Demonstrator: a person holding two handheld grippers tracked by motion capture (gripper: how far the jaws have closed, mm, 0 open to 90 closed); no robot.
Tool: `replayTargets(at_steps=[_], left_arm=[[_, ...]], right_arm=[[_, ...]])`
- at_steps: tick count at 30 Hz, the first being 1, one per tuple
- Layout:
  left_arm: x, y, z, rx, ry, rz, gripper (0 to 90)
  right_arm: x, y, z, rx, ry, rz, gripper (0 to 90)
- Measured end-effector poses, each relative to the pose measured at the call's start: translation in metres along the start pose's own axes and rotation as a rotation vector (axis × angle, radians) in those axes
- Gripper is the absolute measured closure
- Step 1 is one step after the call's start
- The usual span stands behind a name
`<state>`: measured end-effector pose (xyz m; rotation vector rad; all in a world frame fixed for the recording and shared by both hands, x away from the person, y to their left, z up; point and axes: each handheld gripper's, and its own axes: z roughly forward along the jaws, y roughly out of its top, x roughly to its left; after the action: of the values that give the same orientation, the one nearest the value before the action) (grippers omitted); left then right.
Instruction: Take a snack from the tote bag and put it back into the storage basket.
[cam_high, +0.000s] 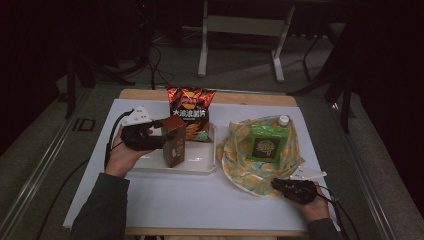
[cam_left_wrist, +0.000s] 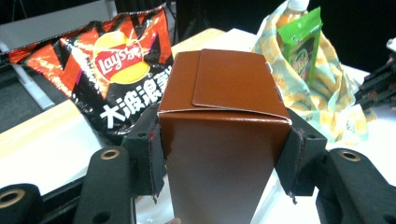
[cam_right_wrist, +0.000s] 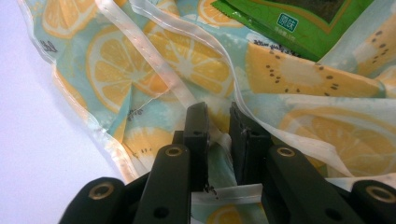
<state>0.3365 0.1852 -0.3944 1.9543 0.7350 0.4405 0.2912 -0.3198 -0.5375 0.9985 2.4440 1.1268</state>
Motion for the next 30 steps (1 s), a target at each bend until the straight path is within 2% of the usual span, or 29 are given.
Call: replayTargets(at_steps=[5,6,9,10,17,23,30], left_arm=[[0.0,0.0,0.001,0.042,0.008,0.03,42.2],[-0.002,0.0,0.005,0.068,0.008,0.048,42.2],[-0.004,0.0,0.009,0.089,0.007,0.058,42.2],[-0.006,0.0,0.013,0.096,0.007,0.076,42.2],[-0.011,0.005,0.02,0.104,-0.001,0.091,41.8],[-0.018,0.01,0.033,0.091,-0.014,0.105,40.7],[-0.03,0.018,0.059,0.092,-0.058,0.121,38.9]], right_arm=[[0.0,0.0,0.0,0.0,0.0,0.0,77.4],[0.0,0.0,0.0,0.0,0.0,0.0,77.4],[0.0,0.0,0.0,0.0,0.0,0.0,77.4],[0.0,0.0,0.0,0.0,-0.001,-0.001,77.4],[0.0,0.0,0.0,0.001,0.0,0.0,77.4],[0.0,0.0,0.0,0.001,0.0,0.0,77.4],[0.0,0.0,0.0,0.001,0.0,0.001,77.4]])
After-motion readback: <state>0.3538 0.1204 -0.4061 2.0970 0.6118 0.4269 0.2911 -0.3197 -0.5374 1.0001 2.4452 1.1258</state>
